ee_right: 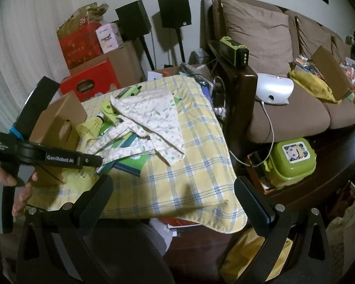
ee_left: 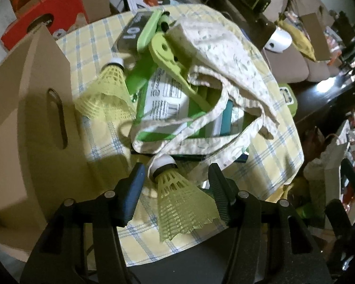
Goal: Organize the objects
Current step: 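Grasp the yellow shuttlecock with the left gripper and lift it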
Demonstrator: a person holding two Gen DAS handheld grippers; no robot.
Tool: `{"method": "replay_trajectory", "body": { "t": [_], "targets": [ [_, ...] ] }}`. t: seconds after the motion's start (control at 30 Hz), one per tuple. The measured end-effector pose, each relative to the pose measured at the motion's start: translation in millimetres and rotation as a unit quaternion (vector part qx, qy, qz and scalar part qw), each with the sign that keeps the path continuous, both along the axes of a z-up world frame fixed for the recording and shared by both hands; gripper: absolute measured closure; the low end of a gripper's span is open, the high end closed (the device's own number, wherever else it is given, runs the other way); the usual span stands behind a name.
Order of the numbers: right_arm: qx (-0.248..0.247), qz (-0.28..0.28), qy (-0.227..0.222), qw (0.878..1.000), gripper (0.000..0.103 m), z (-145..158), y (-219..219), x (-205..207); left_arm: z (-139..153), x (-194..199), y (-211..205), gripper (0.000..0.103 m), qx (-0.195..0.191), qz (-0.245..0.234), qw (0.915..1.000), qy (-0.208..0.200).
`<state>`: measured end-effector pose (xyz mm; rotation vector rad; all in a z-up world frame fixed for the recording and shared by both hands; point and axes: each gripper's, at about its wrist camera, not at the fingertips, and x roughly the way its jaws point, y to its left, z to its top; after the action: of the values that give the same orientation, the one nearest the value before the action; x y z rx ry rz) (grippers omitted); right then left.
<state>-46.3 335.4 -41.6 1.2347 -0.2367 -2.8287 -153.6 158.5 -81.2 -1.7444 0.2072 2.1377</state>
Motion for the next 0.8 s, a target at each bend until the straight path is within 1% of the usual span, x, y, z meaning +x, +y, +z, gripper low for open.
{"method": "replay_trajectory", "body": {
  "t": [0.17, 0.23, 0.27, 0.33, 0.5, 0.63, 0.73, 0.77, 0.8],
  "targets": [
    [0.000, 0.005, 0.000, 1.000, 0.000, 0.2, -3.4, 1.1, -5.1, 1.9, 1.1, 0.054, 0.000, -0.003, 1.0000, -0.006],
    [0.001, 0.006, 0.000, 1.000, 0.000, 1.3, -4.8, 1.2, -5.9, 2.0, -2.3, 0.065, 0.012, -0.001, 0.9998, -0.013],
    [0.002, 0.007, 0.000, 1.000, 0.000, 1.7, -5.7, 1.2, -6.1, 2.1, -3.9, 0.073, 0.014, 0.001, 0.9998, -0.016],
    [0.002, 0.007, 0.000, 1.000, 0.000, 2.2, -6.1, 0.6, -4.1, 3.2, -7.6, 0.080, 0.010, 0.004, 0.9999, -0.007],
    [0.001, 0.009, -0.001, 1.000, 0.000, 2.6, -9.3, 0.4, 2.5, 8.8, -12.8, 0.089, 0.008, 0.003, 1.0000, 0.002],
    [0.003, 0.013, -0.001, 1.000, 0.000, 4.5, -12.7, 1.2, 5.2, 13.2, -17.9, 0.088, 0.017, 0.010, 0.9998, -0.002],
    [0.006, 0.014, 0.000, 1.000, 0.000, 5.3, -14.1, 1.2, 6.9, 18.4, -17.8, 0.078, 0.023, 0.010, 0.9997, 0.001],
    [0.005, 0.014, 0.000, 1.000, 0.000, 4.9, -14.3, 1.5, 5.6, 20.4, -16.4, 0.071, 0.022, 0.008, 0.9997, 0.000],
    [0.004, 0.015, 0.000, 1.000, 0.000, 4.9, -14.3, 1.5, 3.8, 22.3, -14.4, 0.068, 0.020, 0.005, 0.9998, -0.002]
  ]
}}
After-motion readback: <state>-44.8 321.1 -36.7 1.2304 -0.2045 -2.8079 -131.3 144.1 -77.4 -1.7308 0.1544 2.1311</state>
